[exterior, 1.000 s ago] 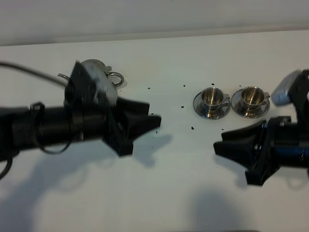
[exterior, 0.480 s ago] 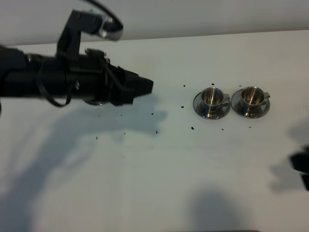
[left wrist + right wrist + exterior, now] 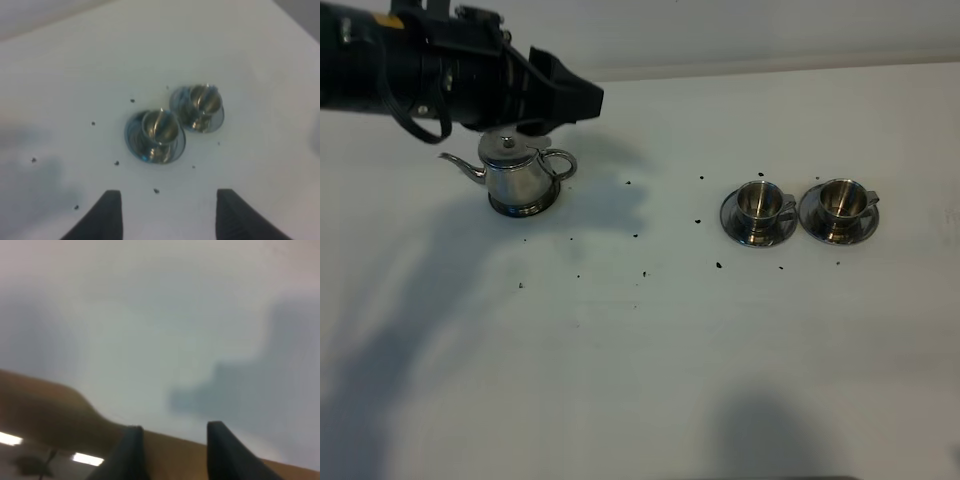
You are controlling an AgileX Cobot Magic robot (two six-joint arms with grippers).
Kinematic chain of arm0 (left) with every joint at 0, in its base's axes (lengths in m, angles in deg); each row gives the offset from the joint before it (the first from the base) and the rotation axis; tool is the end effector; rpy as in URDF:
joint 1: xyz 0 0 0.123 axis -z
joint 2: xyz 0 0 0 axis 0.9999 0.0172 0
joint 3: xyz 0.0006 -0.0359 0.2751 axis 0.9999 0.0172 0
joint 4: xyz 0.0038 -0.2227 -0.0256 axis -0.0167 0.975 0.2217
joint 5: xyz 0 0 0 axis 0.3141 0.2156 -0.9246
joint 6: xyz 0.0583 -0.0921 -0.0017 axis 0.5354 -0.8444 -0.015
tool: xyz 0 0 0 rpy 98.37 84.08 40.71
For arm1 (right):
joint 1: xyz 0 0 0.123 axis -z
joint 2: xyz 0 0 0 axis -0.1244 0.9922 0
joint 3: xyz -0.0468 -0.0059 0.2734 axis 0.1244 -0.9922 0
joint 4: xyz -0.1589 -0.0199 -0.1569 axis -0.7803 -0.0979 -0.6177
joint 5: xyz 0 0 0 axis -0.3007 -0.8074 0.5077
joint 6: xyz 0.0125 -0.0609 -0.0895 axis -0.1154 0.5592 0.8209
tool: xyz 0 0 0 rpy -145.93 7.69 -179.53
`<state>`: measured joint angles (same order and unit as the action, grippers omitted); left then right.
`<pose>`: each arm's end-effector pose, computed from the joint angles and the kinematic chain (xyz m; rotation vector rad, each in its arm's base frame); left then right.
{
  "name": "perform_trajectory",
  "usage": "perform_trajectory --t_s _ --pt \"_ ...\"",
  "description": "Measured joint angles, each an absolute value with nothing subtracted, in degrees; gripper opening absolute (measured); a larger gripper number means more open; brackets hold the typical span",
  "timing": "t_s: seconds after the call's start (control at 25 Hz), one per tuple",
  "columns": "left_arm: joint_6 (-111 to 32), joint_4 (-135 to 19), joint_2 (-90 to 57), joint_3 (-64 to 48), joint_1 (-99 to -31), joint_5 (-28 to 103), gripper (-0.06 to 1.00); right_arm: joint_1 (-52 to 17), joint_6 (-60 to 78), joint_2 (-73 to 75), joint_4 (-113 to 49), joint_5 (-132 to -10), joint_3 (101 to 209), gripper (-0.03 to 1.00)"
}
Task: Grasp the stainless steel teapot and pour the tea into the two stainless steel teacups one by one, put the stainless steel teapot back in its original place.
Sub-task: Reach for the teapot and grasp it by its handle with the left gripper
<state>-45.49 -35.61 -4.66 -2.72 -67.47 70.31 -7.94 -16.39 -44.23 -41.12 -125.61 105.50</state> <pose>0.2828 -0.1530 0.3421 0.5779 2.1607 -0.6245 0.0525 0.0126 0.2505 -0.2782 2.5337 0.1002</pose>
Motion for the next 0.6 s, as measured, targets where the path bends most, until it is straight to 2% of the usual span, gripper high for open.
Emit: perform_trajectory --t_s 0.24,0.6 --pt "-46.3 -36.1 -0.6 -4.6 -67.5 71.4 0.44 -7.9 -19.8 -50.9 -44.2 -123.6 103.6 0.3" --pt "-47.7 -36.2 6.9 -4.7 -67.5 71.4 0.44 -7.9 -18.5 -51.5 -44.2 -123.4 103.2 0.3"
